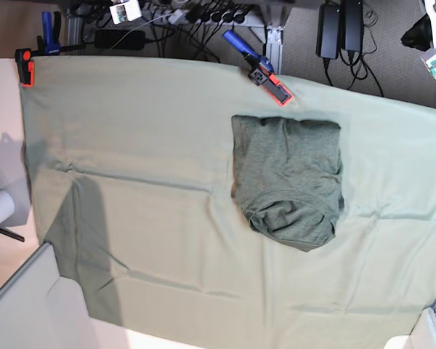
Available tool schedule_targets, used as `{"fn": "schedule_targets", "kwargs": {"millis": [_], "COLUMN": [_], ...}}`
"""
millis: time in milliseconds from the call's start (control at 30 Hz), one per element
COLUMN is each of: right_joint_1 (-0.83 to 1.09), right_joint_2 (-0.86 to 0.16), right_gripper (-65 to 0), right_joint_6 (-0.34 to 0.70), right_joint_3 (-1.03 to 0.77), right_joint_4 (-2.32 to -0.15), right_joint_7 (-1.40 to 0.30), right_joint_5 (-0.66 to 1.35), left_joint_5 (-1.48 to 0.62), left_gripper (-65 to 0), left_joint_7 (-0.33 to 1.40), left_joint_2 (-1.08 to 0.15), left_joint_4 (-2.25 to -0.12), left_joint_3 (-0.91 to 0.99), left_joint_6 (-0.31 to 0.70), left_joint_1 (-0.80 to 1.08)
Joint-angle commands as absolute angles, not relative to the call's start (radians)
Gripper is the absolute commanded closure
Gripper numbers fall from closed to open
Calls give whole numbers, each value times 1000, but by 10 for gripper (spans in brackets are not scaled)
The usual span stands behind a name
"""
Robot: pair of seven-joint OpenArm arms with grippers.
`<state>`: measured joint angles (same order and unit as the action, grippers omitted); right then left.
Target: Fold the T-shirt properly
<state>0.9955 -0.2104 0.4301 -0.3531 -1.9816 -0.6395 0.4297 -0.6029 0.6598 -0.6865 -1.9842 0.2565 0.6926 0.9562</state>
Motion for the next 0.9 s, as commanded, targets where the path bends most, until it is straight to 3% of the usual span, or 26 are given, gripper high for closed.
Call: {"fn": "schedule_targets", "kwargs": {"millis": [0,300,467,567,867], "right_joint_1": [1021,984,912,854,601], "right_joint_2": [-216,-216,-216,-216,-219], "right_gripper": [0,0,0,0,0], "right_joint_6": [434,430,423,422,419], "right_joint_3": [-359,-359,-359,-359,-359], "right_joint_4": [-1955,-1547,-1341,-1236,-978], "right_joint_7": [-634,-678,-729,-757,-767], "right_joint_5": [434,417,364,355,309], "left_joint_5": [-609,-476,-339,-327,-324], "left_gripper": [-28,-26,-26,-26,-13], "left_joint_7": [666,686,684,686,616], "left_joint_2": [-695,-696,-688,-629,-323], "left_joint_4": [-1949,-1528,-1256,-1062,-475], "left_joint_3": [254,-44,-363,-506,-647], "left_joint_6": [698,698,494,429,429], "left_joint_1": [976,878,662,514,141]}}
